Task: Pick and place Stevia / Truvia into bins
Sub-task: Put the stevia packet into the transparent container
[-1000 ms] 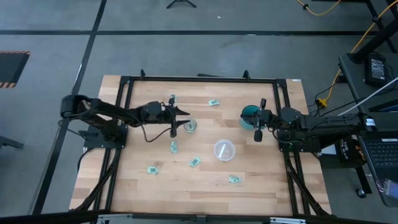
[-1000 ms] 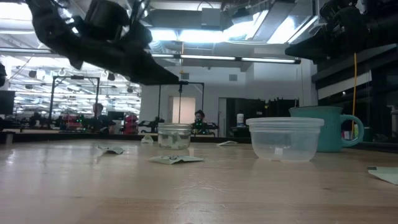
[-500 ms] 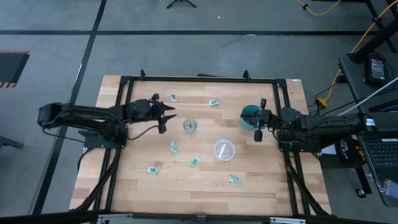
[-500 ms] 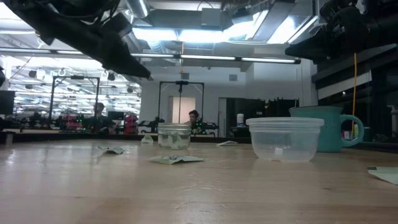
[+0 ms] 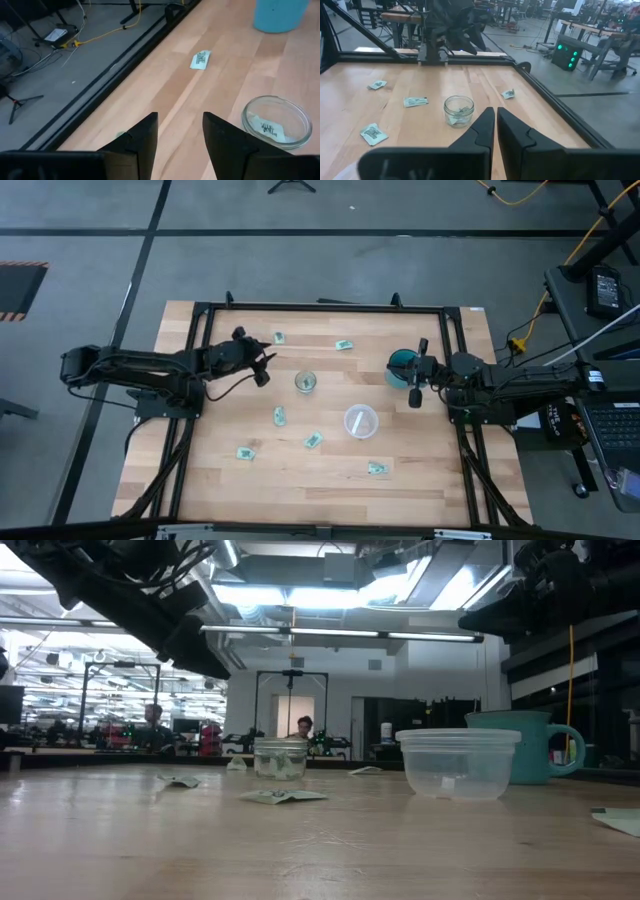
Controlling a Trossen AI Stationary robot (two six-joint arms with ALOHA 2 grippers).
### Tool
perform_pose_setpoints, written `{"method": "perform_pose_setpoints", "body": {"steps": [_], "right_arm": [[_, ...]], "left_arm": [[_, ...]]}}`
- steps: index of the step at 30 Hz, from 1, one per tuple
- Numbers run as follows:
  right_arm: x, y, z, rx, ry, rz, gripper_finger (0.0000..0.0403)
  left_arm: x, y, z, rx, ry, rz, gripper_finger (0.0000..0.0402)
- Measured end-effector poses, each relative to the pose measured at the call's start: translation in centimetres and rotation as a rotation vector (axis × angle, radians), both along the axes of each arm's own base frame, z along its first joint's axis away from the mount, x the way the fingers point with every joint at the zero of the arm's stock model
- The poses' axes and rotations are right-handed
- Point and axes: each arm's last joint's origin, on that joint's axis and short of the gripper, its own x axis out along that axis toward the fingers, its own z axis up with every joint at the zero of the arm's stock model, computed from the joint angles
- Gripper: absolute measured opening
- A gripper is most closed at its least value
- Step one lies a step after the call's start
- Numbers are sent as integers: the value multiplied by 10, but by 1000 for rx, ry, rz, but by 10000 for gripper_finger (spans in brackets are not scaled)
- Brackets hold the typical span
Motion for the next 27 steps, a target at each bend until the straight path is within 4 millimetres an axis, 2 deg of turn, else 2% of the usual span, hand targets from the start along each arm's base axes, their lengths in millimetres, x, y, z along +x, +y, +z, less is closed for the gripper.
{"method": "perform_pose_setpoints", "body": {"steps": [11,22,27], "right_arm": [[0,0,3,14,-32,-2,26],[1,0,8,-36,-56,2,26],[1,0,14,-41,-72,2,26]], "left_arm": [[3,22,19,-51,81,-26,163],[20,69,-4,-125,294,-68,163],[32,97,-4,-146,405,-76,163]]}}
